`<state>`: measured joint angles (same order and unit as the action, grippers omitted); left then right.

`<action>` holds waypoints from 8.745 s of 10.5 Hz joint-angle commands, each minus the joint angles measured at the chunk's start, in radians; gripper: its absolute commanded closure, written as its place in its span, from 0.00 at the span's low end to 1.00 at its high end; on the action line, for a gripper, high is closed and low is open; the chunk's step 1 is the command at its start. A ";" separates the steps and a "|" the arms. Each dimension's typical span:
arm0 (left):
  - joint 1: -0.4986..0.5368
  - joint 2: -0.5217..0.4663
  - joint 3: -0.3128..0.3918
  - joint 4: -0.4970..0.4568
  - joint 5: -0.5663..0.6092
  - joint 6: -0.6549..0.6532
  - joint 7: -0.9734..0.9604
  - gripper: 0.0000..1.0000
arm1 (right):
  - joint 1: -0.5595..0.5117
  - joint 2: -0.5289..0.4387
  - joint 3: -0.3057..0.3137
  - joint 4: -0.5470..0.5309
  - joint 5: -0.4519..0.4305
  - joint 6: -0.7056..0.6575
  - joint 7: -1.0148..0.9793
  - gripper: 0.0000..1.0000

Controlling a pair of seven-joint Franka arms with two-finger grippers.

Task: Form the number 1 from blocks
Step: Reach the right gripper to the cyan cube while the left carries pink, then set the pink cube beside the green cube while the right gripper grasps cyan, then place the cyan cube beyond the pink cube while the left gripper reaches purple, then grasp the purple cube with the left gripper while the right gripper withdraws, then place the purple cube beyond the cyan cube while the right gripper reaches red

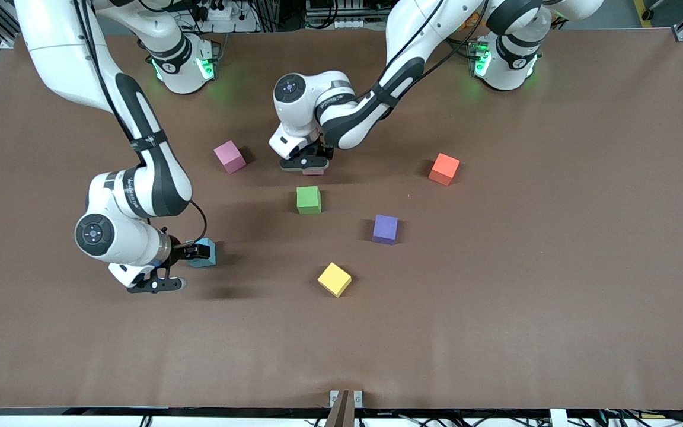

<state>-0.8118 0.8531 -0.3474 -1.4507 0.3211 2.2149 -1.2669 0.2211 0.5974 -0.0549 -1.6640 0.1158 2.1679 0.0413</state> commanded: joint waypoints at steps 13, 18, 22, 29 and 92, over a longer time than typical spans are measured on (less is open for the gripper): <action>-0.023 0.081 0.068 0.130 -0.008 0.023 0.047 1.00 | 0.009 0.079 -0.010 -0.020 -0.001 0.003 -0.029 0.50; -0.023 0.090 0.081 0.138 -0.008 0.058 0.046 1.00 | 0.017 -0.034 -0.017 -0.075 0.004 -0.022 -0.023 0.50; -0.038 0.093 0.091 0.132 0.001 0.058 0.047 0.00 | 0.018 -0.148 -0.017 -0.189 0.033 -0.020 -0.015 0.49; -0.059 -0.006 0.110 0.127 -0.002 -0.036 0.035 0.00 | 0.066 -0.367 -0.017 -0.436 0.061 -0.019 -0.006 0.49; -0.013 -0.074 -0.130 -0.129 0.056 -0.018 -0.213 1.00 | -0.207 0.010 -0.097 -0.036 0.019 0.067 0.422 0.00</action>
<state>-0.8162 0.7560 -0.4792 -1.6211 0.3471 2.2060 -1.4858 0.0055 0.5900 -0.1443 -1.7217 0.1365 2.2407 0.4471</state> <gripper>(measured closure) 0.427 0.000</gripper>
